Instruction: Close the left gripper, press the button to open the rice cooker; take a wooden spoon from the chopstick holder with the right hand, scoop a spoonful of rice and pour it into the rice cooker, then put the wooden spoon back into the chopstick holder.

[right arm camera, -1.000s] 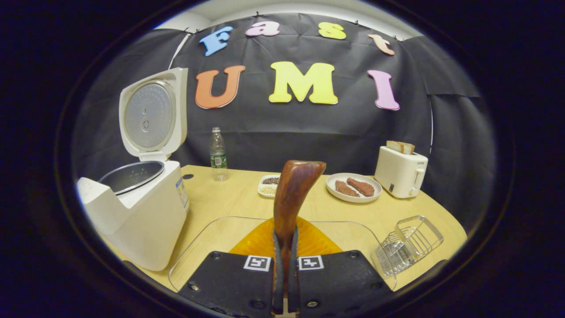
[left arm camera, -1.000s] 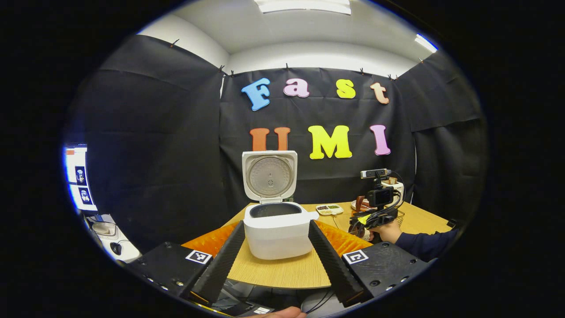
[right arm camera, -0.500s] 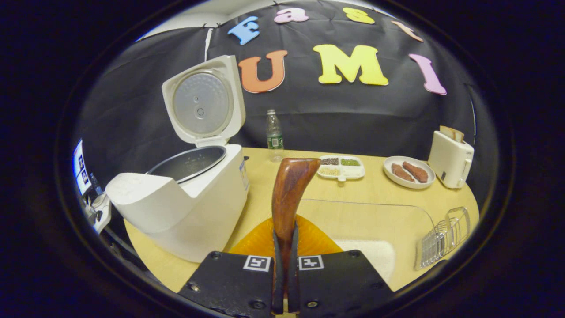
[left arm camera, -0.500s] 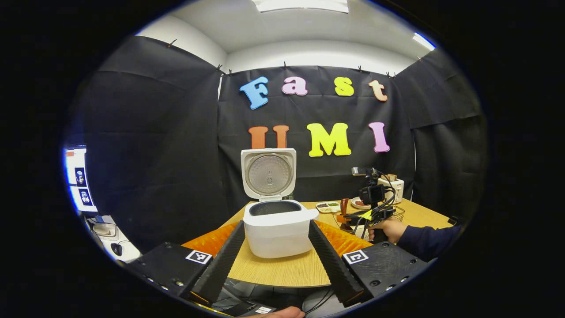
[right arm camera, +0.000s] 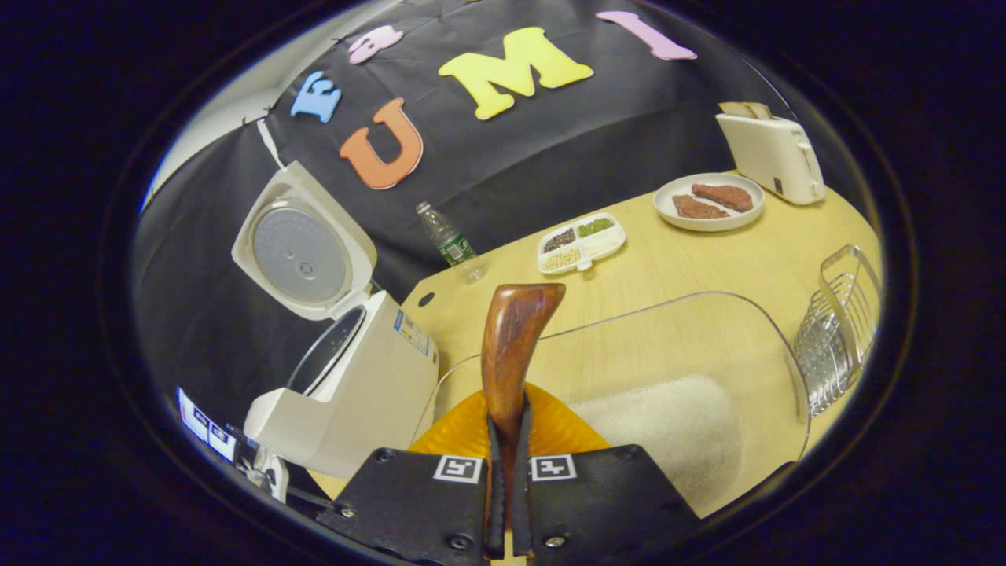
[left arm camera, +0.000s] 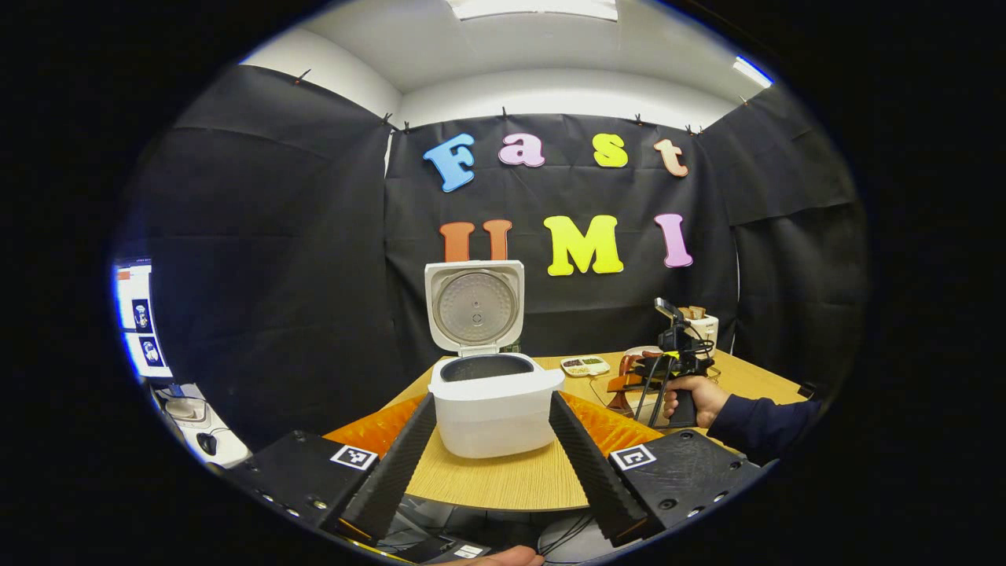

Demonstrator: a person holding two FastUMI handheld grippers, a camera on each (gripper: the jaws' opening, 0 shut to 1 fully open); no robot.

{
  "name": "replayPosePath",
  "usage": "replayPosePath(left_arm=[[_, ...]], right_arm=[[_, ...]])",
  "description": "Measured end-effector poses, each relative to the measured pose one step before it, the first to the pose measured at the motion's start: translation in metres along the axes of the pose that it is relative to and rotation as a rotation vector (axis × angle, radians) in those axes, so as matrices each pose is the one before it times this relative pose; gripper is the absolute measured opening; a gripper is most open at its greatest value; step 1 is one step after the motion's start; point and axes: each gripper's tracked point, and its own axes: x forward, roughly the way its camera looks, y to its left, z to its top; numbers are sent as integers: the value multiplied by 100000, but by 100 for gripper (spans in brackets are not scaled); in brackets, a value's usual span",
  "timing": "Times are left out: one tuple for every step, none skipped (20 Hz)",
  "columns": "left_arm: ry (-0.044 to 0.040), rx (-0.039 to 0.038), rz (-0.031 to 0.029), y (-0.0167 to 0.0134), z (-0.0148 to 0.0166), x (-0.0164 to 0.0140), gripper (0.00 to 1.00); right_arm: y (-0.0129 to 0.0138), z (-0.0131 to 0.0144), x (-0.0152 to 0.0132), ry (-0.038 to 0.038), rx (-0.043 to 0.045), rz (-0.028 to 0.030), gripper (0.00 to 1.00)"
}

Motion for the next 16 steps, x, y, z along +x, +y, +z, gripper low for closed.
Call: replayPosePath(left_arm=[[-168, 132, 23, 69, -46, -46, 93], [-148, -37, -55, -32, 43, 29, 93], [451, -373, 157, 11, -217, 155, 93], [649, -480, 157, -47, -198, 68, 92], [480, -193, -39, -19, -145, -32, 92], [142, 63, 244, 82, 58, 4, 93], [-121, 216, 433, 132, 51, -115, 93], [-231, -22, 457, 129, 127, 29, 93], [-267, -283, 286, 17, 76, 69, 93], [-111, -438, -158, -144, 67, 128, 93], [11, -229, -409, -169, 34, 64, 93], [161, 319, -424, -226, -90, -257, 92], [3, 598, 34, 51, -133, -82, 93], [-20, 498, 233, -3, 20, 24, 93], [99, 7, 727, 209, 42, 233, 93], [250, -195, 544, 67, -59, 171, 92]], right_arm=[[152, 274, -473, -998, -102, 1797, 9], [445, 691, -530, -2346, 1586, 1950, 9], [29, 442, -326, -1688, 1995, 682, 9], [-128, 340, -444, -1469, 3253, 351, 9], [51, 496, -390, -1666, 3506, 1167, 9], [47, 515, -312, -1850, 3293, 1383, 9], [-230, 562, -273, -2130, 4144, 840, 9], [-458, 718, -335, -1935, 4009, 118, 9], [-405, 451, -401, -2829, 4190, 314, 9], [-398, 561, -328, -2214, 3435, 61, 7], [-430, 511, -187, -1449, 1916, -411, 8], [-391, 661, -308, -1953, 1929, -110, 9], [-216, 560, -438, -1413, 1643, -530, 9], [-467, 565, -556, -1122, 3590, -1045, 9], [-78, 885, -553, -2033, 4831, 586, 9], [218, 865, -648, -1821, 4877, 1841, 8]])
